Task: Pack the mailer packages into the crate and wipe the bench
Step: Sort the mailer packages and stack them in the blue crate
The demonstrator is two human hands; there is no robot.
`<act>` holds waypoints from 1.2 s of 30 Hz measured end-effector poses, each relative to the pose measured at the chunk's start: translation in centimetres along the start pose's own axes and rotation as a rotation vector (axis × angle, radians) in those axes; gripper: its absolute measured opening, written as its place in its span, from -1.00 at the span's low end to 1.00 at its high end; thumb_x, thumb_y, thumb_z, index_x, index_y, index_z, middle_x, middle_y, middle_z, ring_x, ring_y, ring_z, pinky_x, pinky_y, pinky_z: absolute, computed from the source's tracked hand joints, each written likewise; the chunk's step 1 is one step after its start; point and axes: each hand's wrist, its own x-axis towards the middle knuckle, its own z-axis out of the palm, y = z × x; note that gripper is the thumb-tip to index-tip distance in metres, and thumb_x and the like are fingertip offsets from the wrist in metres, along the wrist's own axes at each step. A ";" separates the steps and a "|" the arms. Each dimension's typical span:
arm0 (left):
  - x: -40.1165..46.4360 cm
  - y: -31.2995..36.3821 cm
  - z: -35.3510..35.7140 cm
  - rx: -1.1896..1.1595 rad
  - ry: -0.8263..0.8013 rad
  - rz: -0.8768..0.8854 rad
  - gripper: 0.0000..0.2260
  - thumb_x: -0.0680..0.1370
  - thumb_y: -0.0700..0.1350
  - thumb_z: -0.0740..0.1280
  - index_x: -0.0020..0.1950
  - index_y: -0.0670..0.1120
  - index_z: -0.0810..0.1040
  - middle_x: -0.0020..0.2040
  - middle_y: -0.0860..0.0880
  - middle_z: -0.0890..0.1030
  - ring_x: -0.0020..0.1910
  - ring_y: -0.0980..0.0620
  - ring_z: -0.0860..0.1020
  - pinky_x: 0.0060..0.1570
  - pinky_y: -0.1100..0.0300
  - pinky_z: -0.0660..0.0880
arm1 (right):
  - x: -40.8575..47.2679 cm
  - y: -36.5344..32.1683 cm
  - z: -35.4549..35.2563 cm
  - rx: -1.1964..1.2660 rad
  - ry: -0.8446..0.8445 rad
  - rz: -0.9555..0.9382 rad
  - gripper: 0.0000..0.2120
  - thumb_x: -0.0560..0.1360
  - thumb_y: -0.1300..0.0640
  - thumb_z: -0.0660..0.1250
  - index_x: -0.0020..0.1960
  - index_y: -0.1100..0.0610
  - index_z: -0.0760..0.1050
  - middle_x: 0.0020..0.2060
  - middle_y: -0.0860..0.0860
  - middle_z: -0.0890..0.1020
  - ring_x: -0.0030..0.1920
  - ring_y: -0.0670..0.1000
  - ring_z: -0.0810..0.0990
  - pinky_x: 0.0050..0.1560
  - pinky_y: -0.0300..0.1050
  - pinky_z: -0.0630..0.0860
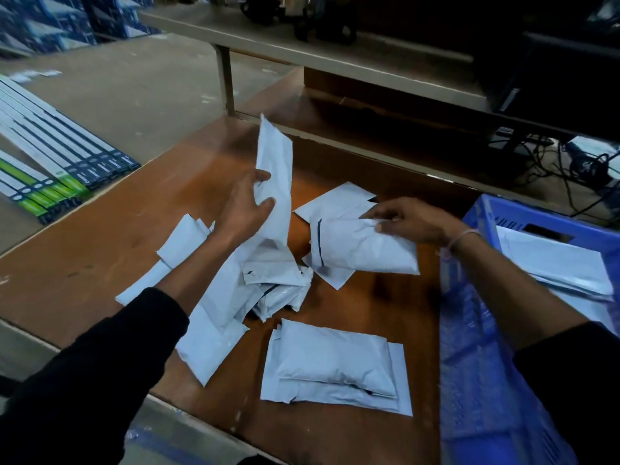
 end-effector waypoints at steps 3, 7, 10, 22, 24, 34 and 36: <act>0.5 1.4 0.2 0.006 -0.136 0.158 -0.61 0.63 -0.18 0.38 0.45 0.00 0.48 0.45 0.02 0.47 0.42 0.05 0.42 0.31 0.26 0.35 | -3.0 -0.8 -2.3 0.042 -0.100 -0.088 -0.75 0.51 0.10 0.48 0.18 -0.06 0.67 0.14 -0.11 0.68 0.20 -0.09 0.62 0.30 -0.08 0.50; 0.5 3.5 2.2 -0.005 -0.481 0.331 -0.69 0.63 -0.18 0.37 0.37 0.03 0.59 0.40 0.10 0.55 0.38 0.14 0.48 0.47 0.09 0.38 | -6.0 -2.1 -3.7 0.243 -0.043 -0.164 -0.81 0.48 0.19 0.50 0.09 0.14 0.70 0.05 -0.01 0.73 0.13 -0.04 0.67 0.20 -0.23 0.54; -0.7 6.5 4.0 -0.060 -0.616 0.311 -0.76 0.69 0.03 0.27 0.29 0.05 0.66 0.33 0.12 0.61 0.33 0.19 0.53 0.41 0.14 0.42 | -7.2 -1.5 -4.2 0.342 0.093 -0.173 -0.83 0.48 0.18 0.51 0.07 0.16 0.69 0.01 0.02 0.73 0.06 -0.03 0.69 0.05 -0.27 0.56; -2.1 15.1 7.3 0.247 -0.722 0.596 -0.57 0.44 0.16 0.55 0.25 0.07 0.62 0.22 0.16 0.59 0.20 0.14 0.54 0.22 0.09 0.51 | -11.9 3.5 -5.1 0.332 0.617 -0.183 -0.76 0.37 0.21 0.59 -0.03 0.19 0.59 -0.08 0.03 0.68 -0.06 -0.09 0.63 0.05 -0.16 0.56; -2.0 16.4 7.9 0.279 -0.665 0.619 -0.59 0.43 0.11 0.51 0.25 0.05 0.61 0.23 0.13 0.59 0.20 0.11 0.55 0.23 -0.02 0.52 | -13.2 4.2 -5.7 0.253 0.675 -0.169 -0.67 0.35 0.13 0.61 0.02 0.14 0.56 -0.03 0.00 0.63 -0.04 -0.08 0.60 0.05 -0.11 0.58; -2.7 25.2 12.7 0.417 -0.639 0.817 -0.64 0.49 0.07 0.41 0.28 0.11 0.54 0.23 0.11 0.56 0.14 0.12 0.49 0.06 0.07 0.54 | -20.2 7.3 -10.4 -0.735 0.602 0.024 -0.11 0.13 -0.28 0.61 0.38 -0.04 0.44 0.48 0.03 0.27 0.26 0.23 0.33 0.20 0.15 0.40; -3.1 27.0 14.7 0.444 -0.627 0.891 -0.62 0.52 0.02 0.43 0.33 0.06 0.53 0.27 0.06 0.54 0.14 0.14 0.45 -0.03 0.24 0.43 | -21.9 8.3 -11.2 -0.811 0.625 0.100 -0.35 0.18 -0.24 0.59 0.18 0.00 0.54 0.32 0.01 0.44 0.22 0.24 0.35 0.11 0.11 0.32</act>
